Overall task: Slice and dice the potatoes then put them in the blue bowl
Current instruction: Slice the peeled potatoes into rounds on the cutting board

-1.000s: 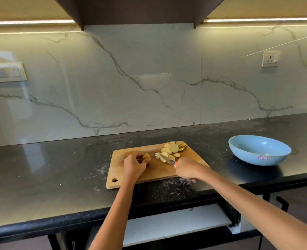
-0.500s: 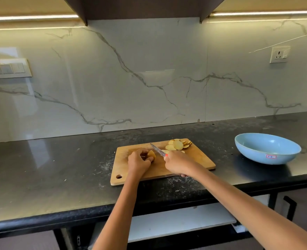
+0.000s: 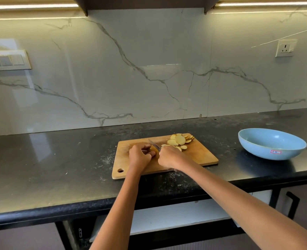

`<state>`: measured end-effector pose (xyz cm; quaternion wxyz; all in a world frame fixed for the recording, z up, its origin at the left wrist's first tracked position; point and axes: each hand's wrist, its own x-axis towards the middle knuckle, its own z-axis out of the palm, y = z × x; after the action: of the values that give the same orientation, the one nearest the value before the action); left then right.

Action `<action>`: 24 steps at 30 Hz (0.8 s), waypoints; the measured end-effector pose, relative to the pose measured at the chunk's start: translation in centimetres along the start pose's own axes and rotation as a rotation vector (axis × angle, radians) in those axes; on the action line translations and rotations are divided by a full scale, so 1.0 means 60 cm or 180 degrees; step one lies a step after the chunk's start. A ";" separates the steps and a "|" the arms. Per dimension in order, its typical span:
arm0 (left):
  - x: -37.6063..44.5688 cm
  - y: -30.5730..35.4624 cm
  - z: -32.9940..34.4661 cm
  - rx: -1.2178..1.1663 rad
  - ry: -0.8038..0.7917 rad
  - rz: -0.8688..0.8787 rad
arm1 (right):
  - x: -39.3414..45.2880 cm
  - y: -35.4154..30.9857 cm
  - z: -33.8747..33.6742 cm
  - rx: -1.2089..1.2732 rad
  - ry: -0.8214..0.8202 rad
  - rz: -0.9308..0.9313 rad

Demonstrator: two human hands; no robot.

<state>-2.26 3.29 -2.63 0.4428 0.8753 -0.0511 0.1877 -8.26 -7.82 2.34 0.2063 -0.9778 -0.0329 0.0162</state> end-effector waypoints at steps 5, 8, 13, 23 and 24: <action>-0.003 -0.003 0.002 -0.0046 0.0164 0.0115 | 0.021 -0.017 -0.005 -0.0183 -0.0157 0.0024; -0.001 -0.005 0.005 0.0019 0.0211 0.0127 | 0.011 0.001 -0.006 -0.0288 -0.0350 0.0053; -0.001 -0.001 0.003 0.0115 0.0214 0.0186 | 0.012 -0.003 -0.007 -0.0401 -0.0348 0.0111; 0.003 -0.008 0.007 0.0150 0.0300 0.0248 | 0.006 0.025 -0.006 -0.0191 -0.0990 0.0396; 0.003 -0.008 0.008 0.0153 0.0301 0.0251 | 0.005 0.029 -0.005 -0.0164 -0.0999 0.0379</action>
<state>-1.86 3.20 -3.16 0.4158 0.8731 -0.0600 0.2474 -7.86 -9.54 1.91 0.1721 -0.9685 -0.0072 0.1800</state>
